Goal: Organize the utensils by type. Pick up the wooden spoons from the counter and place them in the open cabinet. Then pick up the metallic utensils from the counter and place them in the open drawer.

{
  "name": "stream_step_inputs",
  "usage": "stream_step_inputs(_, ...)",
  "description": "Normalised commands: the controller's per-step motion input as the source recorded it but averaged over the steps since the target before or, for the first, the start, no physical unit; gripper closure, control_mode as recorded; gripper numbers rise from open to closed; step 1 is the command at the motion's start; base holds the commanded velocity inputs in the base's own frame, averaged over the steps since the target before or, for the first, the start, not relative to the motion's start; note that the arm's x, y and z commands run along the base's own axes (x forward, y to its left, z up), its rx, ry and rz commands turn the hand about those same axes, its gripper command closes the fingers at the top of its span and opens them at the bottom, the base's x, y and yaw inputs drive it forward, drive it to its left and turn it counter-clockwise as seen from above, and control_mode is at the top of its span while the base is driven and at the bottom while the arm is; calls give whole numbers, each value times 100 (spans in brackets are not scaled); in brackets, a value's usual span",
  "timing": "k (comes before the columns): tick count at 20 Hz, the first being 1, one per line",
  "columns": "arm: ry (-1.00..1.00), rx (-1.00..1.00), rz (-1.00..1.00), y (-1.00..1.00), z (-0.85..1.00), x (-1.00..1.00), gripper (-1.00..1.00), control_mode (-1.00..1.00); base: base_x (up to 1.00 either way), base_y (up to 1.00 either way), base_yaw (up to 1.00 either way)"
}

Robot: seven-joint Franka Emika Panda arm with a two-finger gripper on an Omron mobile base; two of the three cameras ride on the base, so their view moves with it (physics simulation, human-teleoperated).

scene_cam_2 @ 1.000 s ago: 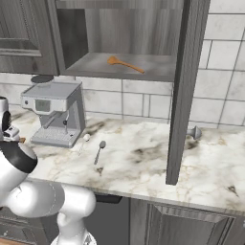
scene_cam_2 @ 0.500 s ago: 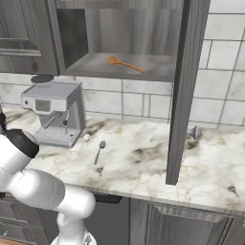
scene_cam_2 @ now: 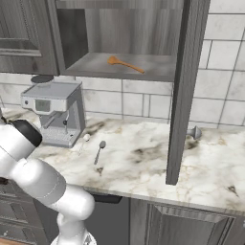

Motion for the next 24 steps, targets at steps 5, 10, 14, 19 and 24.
stream_step_inputs(5, 0, 0, -2, 7, -22, 22, -100, -100, 0, 0, 0)
stream_step_inputs(10, 0, 0, -2, 12, -23, 19, -100, -100, 0, 0, 0)
stream_step_inputs(14, 0, 0, -1, 10, -14, 12, -100, -100, 0, 0, 0)
stream_step_inputs(19, 0, 0, 0, 14, -8, 2, -100, -100, 0, 0, 0)
stream_step_inputs(24, 0, 0, -1, 16, -15, 3, -100, -100, 0, 0, 0)
